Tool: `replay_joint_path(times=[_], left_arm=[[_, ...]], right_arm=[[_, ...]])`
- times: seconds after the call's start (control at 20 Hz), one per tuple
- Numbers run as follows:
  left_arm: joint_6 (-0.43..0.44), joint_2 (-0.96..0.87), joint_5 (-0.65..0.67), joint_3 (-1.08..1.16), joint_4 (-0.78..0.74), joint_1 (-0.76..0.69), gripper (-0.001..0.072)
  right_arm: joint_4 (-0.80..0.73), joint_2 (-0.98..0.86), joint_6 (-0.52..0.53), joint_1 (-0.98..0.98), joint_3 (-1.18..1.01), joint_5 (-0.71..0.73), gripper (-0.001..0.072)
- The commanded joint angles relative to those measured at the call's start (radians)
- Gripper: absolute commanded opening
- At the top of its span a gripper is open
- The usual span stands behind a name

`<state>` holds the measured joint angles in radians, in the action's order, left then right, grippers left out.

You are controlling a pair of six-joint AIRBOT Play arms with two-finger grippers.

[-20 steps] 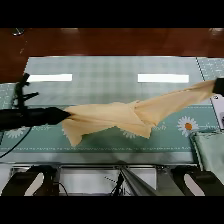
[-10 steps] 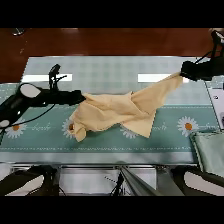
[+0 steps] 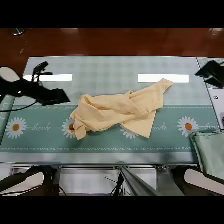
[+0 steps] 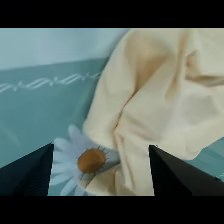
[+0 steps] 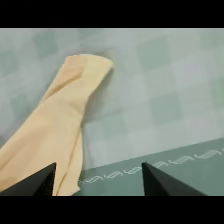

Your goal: Fold the shirts.

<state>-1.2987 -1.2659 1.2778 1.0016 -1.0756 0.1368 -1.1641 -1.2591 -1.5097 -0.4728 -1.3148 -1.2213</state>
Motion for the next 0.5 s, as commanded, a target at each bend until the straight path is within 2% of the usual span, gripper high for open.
replay_joint_path(times=[0.0, 0.1, 0.2, 0.35, 0.45], left_arm=[[0.047, 0.022, 0.074, -0.146, 0.128, 0.156, 0.0704], [0.197, 0.02, 0.047, -0.287, 0.321, 0.17, 0.0705], [0.329, 0.02, 0.019, -0.387, 0.422, 0.166, 0.0705], [0.346, 0.005, -0.051, -0.449, 0.426, 0.153, 0.0704], [0.374, -0.021, -0.05, -0.455, 0.442, 0.113, 0.0704]], right_arm=[[0.03, 0.18, 0.015, -0.142, 0.21, 0.078, 0.0618], [0.089, 0.27, 0.039, -0.149, 0.414, 0.12, 0.0617], [0.196, 0.311, 0.108, -0.138, 0.579, 0.103, 0.0617], [0.351, 0.315, 0.243, -0.138, 0.716, 0.008, 0.0617], [0.36, 0.315, 0.261, -0.138, 0.755, -0.023, 0.0618]])
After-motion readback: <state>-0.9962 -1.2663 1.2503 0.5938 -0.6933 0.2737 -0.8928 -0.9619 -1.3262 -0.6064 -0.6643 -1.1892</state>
